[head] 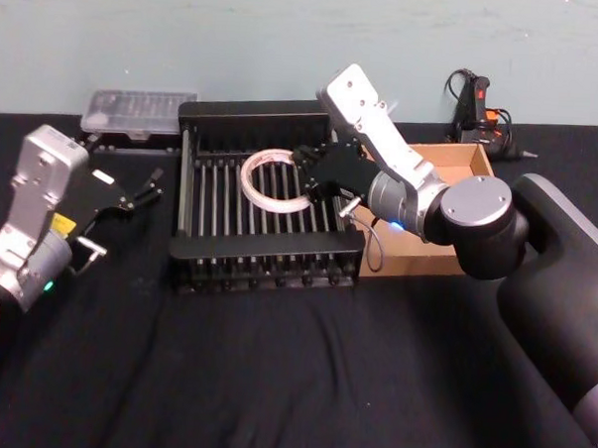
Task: Pick up the white tape and place it into the black box , Pick up the silver tape and place it into the brown box.
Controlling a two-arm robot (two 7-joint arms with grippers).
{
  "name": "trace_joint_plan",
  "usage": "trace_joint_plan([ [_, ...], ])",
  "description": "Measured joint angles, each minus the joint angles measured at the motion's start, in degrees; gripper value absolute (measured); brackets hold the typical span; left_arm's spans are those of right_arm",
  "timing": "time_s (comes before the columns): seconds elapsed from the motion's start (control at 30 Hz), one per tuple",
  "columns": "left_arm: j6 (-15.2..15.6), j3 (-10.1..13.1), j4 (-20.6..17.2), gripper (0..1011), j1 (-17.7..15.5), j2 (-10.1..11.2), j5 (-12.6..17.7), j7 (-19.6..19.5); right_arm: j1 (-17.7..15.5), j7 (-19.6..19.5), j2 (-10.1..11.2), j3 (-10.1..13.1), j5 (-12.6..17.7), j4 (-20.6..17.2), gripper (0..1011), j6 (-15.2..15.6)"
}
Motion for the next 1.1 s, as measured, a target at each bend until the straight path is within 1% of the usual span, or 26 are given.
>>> trace_joint_plan([
  [0.1,0.0,0.0,0.0,1001,0.0,0.0,0.0,0.0,0.0,0.0,0.0,0.0,0.0,0.0,73,0.0],
  [0.13,0.0,0.0,0.0,1001,0.0,0.0,0.0,0.0,0.0,0.0,0.0,0.0,0.0,0.0,104,0.0],
  [0.17,0.0,0.0,0.0,1001,0.0,0.0,0.0,0.0,0.0,0.0,0.0,0.0,0.1,0.0,111,0.0],
  [0.23,0.0,0.0,0.0,1001,0.0,0.0,0.0,0.0,0.0,0.0,0.0,0.0,0.1,0.0,182,-0.1],
  [0.3,0.0,0.0,0.0,1001,0.0,0.0,0.0,0.0,0.0,0.0,0.0,0.0,0.1,-0.1,221,-0.1],
  [0.33,0.0,0.0,0.0,1001,0.0,0.0,0.0,0.0,0.0,0.0,0.0,0.0,0.1,-0.1,276,-0.1],
  [0.37,0.0,0.0,0.0,1001,0.0,0.0,0.0,0.0,0.0,0.0,0.0,0.0,0.1,-0.1,276,-0.1],
  [0.47,0.0,0.0,0.0,1001,0.0,0.0,0.0,0.0,-0.1,0.0,0.0,0.0,0.2,-0.1,392,-0.1],
  [0.53,0.0,0.0,0.0,1001,0.0,0.0,0.0,0.0,-0.1,0.0,0.1,0.0,0.2,-0.1,426,-0.1],
  [0.57,0.0,0.0,0.0,1002,0.0,0.0,0.0,0.0,-0.1,0.0,0.0,0.0,0.2,-0.1,484,-0.1],
  [0.67,0.0,0.0,0.0,1001,0.0,0.0,0.0,0.0,-0.1,0.0,0.1,0.0,0.2,-0.1,552,-0.1],
  [0.7,0.0,0.0,0.0,1001,0.0,0.0,0.0,0.0,-0.1,0.0,0.0,0.0,0.2,-0.1,614,-0.1],
  [0.73,0.0,0.0,0.0,1001,0.0,0.0,0.0,0.0,-0.1,0.0,0.0,0.0,0.2,-0.1,614,-0.1],
  [0.8,0.0,0.0,0.0,1002,0.0,0.0,0.0,0.0,-0.1,0.0,0.1,0.0,0.2,-0.1,712,-0.1],
  [0.9,0.0,0.0,0.0,1001,0.0,0.0,0.0,0.0,-0.1,0.0,0.0,0.0,0.3,-0.1,765,-0.2],
  [0.97,0.0,0.0,0.0,1001,0.0,0.0,0.0,0.0,-0.1,0.0,0.0,0.0,0.3,-0.1,846,-0.2],
  [1.0,0.0,0.0,0.0,1001,0.0,0.0,0.0,0.0,-0.1,0.0,0.0,0.0,0.3,-0.1,864,-0.2],
  [1.03,0.0,0.0,0.0,1001,0.0,0.0,0.0,0.0,-0.1,0.0,0.1,0.0,0.3,-0.1,914,-0.2],
  [1.1,0.0,0.0,0.0,1001,0.0,0.0,0.0,0.0,-0.1,0.0,0.1,0.0,0.3,-0.1,960,-0.2],
])
